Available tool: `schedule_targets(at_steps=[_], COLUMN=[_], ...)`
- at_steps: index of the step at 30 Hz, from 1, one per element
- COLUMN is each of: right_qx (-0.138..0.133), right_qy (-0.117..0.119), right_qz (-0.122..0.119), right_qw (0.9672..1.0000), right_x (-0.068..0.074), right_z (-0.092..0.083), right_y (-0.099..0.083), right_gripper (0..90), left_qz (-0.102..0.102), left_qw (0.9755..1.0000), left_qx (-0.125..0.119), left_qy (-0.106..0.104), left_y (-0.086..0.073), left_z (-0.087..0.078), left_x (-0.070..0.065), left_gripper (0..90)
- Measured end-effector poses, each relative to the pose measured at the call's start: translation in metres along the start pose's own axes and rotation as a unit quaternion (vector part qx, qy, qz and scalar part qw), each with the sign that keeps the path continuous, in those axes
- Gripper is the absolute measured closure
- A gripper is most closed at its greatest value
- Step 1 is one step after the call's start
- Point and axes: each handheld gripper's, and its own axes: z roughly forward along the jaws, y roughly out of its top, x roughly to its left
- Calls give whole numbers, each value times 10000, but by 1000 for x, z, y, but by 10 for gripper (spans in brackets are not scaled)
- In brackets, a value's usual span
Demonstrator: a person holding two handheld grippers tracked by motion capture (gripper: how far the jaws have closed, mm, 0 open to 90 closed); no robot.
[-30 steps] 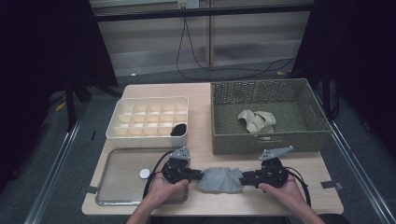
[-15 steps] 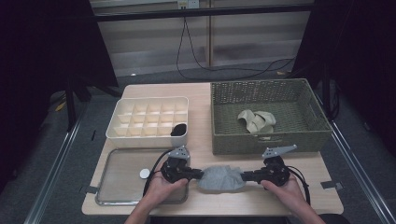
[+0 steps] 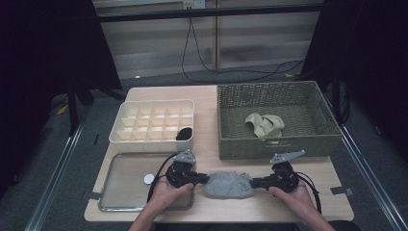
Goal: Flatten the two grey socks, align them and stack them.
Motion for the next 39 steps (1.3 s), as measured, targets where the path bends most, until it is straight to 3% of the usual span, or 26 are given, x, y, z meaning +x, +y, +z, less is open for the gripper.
schedule_targets(at_steps=[2,6,16,19,23,29,32,35,37,39], right_qx=[-4,-43,-235,-151,-55,-145,-243,-340,-415,-438], right_qy=[-27,-16,-7,-2,-68,-146,-84,-97,-84,-32], right_qz=[-36,-20,-59,-47,-98,-62,-22,-59,-78,-88], right_qw=[10000,10000,9997,9999,9999,9998,9997,9994,9991,9990], right_x=[1,1,1,0,-1,-1,1,3,4,5], right_z=[1,1,-6,-3,1,-4,-7,-10,-12,-13], right_y=[1,2,4,4,4,4,5,9,11,12], right_gripper=[851,850,879,872,816,740,736,776,805,835], left_qz=[-77,1,-26,-16,9,-70,-75,12,86,259], left_qw=[10000,10000,10000,10000,10000,9998,9993,9993,9992,9994], left_qx=[-44,39,-66,9,-62,-114,-202,-281,-372,-237], left_qy=[1,-30,0,21,36,178,291,231,114,-7], left_y=[1,1,2,1,1,2,5,12,18,23], left_z=[2,5,0,2,2,0,-2,-2,2,10], left_x=[2,0,0,1,-1,0,-1,-3,-7,-13], left_gripper=[857,853,852,851,828,712,592,602,660,706])
